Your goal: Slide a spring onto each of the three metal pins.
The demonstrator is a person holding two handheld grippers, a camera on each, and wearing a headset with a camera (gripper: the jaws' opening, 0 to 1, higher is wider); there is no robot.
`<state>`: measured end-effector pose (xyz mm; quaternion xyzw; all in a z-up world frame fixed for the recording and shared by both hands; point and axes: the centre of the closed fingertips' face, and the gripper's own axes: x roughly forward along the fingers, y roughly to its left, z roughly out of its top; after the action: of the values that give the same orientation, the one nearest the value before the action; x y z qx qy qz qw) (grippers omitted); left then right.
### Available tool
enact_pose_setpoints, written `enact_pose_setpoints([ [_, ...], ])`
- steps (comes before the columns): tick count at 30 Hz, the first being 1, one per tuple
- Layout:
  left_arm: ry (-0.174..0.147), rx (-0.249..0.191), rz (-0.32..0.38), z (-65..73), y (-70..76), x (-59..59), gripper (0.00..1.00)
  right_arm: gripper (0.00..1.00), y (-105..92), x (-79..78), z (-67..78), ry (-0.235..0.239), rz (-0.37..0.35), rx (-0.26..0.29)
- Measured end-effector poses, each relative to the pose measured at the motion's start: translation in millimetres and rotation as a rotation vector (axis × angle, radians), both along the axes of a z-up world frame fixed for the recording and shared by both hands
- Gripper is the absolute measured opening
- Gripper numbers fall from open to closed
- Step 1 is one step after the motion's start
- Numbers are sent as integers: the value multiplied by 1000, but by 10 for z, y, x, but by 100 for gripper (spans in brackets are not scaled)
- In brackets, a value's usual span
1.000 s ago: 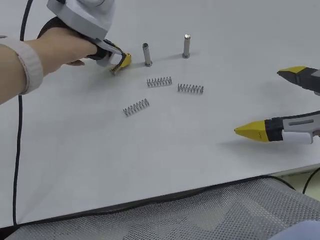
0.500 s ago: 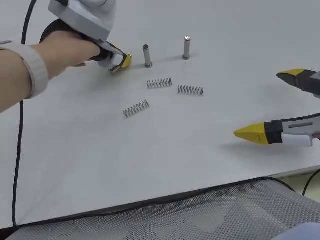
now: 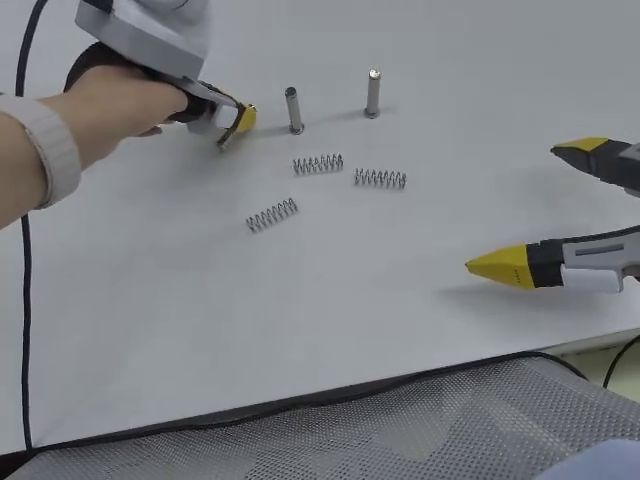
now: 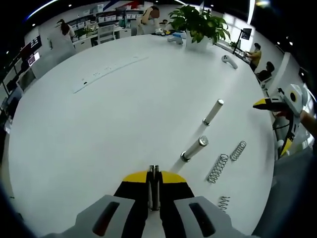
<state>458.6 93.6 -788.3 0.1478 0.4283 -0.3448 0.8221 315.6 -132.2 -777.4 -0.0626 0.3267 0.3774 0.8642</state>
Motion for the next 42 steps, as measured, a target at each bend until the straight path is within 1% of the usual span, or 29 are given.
enact_pose_setpoints([
  [3, -10, -15, 11, 62, 21, -19, 0, 99, 19, 3, 3, -1, 1, 3],
  [11, -19, -40, 33, 152, 68, -67, 0, 99, 45, -2, -4, 0, 10, 2],
  [14, -23, -44, 39, 171, 88, -90, 0, 99, 50, -8, 0, 1, 10, 3],
  [17, -25, -58, 55, 199, 109, -115, 0, 99, 54, -19, 6, 2, 9, 4],
  [19, -29, -63, 57, 207, 142, -101, 0, 99, 54, -30, 5, 4, 11, 2],
  [22, -30, -69, 63, 226, 168, -127, 0, 99, 67, -44, 11, 5, 12, 4],
  [34, -31, -77, 84, 260, 216, -173, 0, 99, 118, -60, 29, 4, 20, 3],
  [37, -31, -82, 81, 302, 221, -213, 0, 99, 121, -61, 39, 4, 18, 4],
  [38, -38, -84, 79, 318, 219, -218, 0, 99, 123, -63, 40, 4, 17, 5],
  [42, -42, -81, 75, 345, 232, -231, 0, 99, 139, -74, 36, 6, 21, 2],
])
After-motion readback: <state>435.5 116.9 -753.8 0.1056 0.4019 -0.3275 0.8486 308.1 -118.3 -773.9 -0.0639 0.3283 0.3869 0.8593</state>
